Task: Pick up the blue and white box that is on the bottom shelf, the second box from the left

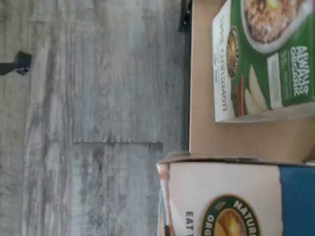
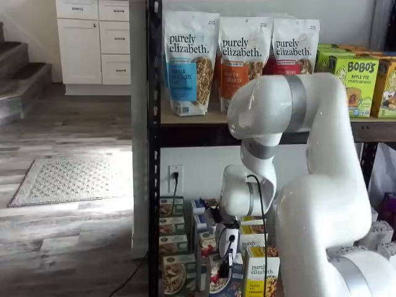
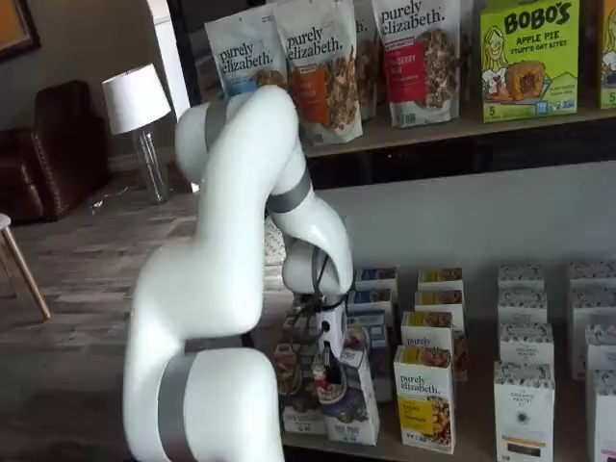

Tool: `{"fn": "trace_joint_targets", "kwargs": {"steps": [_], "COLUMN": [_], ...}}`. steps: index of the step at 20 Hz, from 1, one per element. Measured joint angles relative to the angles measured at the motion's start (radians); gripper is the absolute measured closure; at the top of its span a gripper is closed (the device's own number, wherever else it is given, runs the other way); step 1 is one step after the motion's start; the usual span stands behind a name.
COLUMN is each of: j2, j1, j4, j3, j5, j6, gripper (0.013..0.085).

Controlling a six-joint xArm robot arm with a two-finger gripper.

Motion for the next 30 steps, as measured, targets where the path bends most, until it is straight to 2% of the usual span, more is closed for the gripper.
{"fn": "trace_joint_targets", "kwargs": {"steps": [3, 11, 15, 20, 23, 30], "j2": [-0.066, -0.219, -0.285, -0.367, -0.420, -0.538], "j1": [0.000, 0.001, 0.001, -0.001, -0.005, -0.003], "j4": [0.000, -0.056, -0.119, -0.159, -0.170, -0.147], "j3": [0.066, 0.206, 0.257, 0.296, 0.312, 0.342], "j5": [0.002, 0.037, 0.057, 0.115, 0.171, 0.275], "j6": [0.000, 0.054, 0.112, 0.146, 0.154, 0.137], "gripper": [0.0530, 0.0530, 0.0530, 0.0530, 0.0530, 0.0530]}}
